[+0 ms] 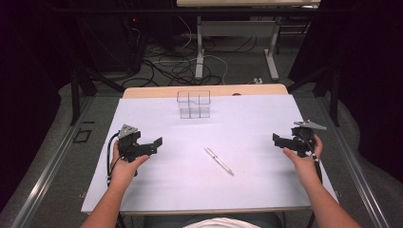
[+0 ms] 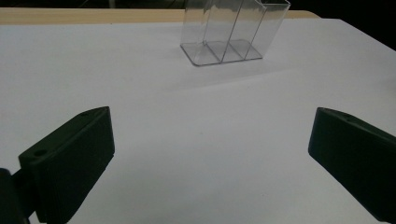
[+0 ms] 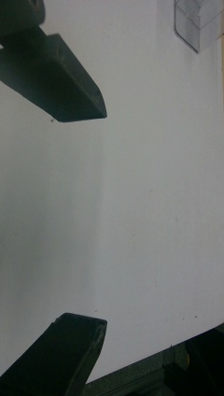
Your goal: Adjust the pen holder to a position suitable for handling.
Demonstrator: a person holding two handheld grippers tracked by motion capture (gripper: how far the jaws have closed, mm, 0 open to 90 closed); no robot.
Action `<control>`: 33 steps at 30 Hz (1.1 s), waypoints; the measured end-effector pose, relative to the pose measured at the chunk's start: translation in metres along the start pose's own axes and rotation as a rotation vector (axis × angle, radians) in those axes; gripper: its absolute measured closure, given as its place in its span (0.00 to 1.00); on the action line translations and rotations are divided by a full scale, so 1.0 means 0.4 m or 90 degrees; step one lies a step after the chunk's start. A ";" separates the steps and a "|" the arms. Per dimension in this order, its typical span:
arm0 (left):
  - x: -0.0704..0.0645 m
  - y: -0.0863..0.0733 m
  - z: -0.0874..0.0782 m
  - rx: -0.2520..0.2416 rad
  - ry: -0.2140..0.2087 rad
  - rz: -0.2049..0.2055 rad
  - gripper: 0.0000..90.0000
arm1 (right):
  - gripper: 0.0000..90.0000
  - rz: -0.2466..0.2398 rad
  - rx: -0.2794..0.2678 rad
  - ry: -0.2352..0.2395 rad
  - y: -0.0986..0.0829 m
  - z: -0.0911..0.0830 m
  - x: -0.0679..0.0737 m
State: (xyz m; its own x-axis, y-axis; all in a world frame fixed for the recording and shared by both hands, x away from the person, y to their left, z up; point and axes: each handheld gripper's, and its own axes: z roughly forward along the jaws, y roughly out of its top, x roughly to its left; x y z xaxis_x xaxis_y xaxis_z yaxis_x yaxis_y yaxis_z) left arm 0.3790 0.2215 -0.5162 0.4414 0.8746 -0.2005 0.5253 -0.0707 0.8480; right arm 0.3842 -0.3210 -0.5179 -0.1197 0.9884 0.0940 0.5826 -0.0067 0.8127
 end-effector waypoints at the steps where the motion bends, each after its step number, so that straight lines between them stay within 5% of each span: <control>1: -0.001 0.001 0.001 -0.003 0.002 0.000 0.01 | 0.02 0.000 0.000 0.000 0.000 0.000 0.000; 11: -0.029 0.051 0.011 -0.030 0.014 0.001 0.07 | 0.02 0.008 0.001 0.004 -0.002 -0.003 0.005; 18: -0.053 0.090 0.039 -0.015 0.017 0.008 0.14 | 0.04 0.008 0.003 0.010 -0.005 -0.005 0.008; 33: -0.091 0.224 0.077 -0.027 0.018 0.010 0.27 | 0.06 0.019 0.004 0.014 -0.008 -0.009 0.017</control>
State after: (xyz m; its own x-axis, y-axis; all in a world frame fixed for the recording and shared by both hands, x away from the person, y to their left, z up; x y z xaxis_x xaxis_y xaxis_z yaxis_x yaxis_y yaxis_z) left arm 0.4323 0.1688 -0.4481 0.4285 0.8868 -0.1731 0.4871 -0.0653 0.8709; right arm 0.3788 -0.3148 -0.5177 -0.1203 0.9841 0.1306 0.5910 -0.0347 0.8059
